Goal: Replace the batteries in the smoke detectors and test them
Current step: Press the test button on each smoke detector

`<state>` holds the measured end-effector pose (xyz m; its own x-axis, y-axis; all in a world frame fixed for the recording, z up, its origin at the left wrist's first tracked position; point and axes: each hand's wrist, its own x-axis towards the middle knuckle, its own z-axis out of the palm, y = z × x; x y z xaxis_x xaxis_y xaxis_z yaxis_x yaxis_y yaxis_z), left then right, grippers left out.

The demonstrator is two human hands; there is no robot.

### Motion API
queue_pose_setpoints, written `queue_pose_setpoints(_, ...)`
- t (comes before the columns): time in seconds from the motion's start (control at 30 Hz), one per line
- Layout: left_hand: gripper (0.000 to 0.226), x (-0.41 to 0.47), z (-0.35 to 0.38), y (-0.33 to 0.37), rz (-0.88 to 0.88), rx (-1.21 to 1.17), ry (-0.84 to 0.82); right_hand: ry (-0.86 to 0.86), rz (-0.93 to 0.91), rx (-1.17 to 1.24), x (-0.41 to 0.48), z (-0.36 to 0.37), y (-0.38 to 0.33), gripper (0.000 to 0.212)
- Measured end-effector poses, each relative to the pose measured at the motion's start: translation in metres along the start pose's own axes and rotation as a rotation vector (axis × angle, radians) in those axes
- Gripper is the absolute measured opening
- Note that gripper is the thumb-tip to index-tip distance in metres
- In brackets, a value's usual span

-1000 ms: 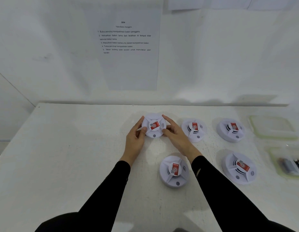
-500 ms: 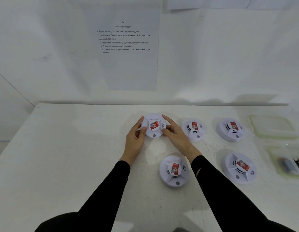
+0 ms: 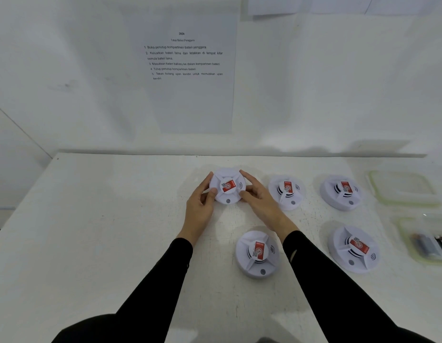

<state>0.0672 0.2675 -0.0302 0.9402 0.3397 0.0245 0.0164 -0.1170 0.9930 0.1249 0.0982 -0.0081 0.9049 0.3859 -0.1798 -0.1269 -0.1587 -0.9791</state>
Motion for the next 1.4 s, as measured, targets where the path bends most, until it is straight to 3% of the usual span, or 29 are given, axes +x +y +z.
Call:
queue_pose_setpoints(0.33, 0.044, 0.001, 0.000, -0.004, 0.002, 0.016, 0.004, 0.049, -0.023, -0.050, -0.002, 0.003, 0.000, 0.052)
queue_pose_setpoints(0.53, 0.042, 0.002, 0.000, -0.008, 0.059, 0.158, 0.032, 0.089, 0.002, -0.149, -0.003, 0.003, 0.000, 0.049)
queue_pose_setpoints(1.2, 0.036, 0.001, 0.005, -0.009, 0.015, 0.156, 0.058, 0.062, 0.073, -0.200, -0.006, 0.006, -0.006, 0.047)
queue_pose_setpoints(1.4, 0.034, -0.002, 0.003, 0.003, -0.026, 0.037, 0.100, 0.097, 0.060, -0.094, -0.021, -0.010, -0.014, 0.040)
